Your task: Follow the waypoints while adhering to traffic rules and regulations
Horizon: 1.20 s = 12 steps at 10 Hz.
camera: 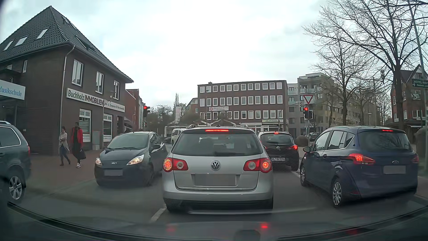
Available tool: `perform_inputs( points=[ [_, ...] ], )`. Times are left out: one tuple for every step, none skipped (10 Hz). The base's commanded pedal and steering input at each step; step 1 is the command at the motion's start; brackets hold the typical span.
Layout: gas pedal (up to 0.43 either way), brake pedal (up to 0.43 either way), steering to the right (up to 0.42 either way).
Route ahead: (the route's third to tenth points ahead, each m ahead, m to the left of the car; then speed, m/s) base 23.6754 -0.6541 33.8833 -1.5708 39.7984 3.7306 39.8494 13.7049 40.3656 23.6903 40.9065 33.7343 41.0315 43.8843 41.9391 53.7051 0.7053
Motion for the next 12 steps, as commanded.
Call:
perform_inputs(
  points=[
    [0.0, 0.22, -0.004],
    [0.0, 0.213, -0.004],
    [0.0, 0.207, -0.004],
    [0.0, 0.195, -0.004],
    [0.0, 0.183, -0.004],
    [0.0, 0.177, -0.005],
    [0.0, 0.171, -0.004],
    [0.0, 0.171, -0.004],
    [0.0, 0.165, -0.004],
    [0.0, 0.159, -0.005],
    [0.0, 0.165, -0.005],
    [0.0, 0.189, -0.005]
  ],
)
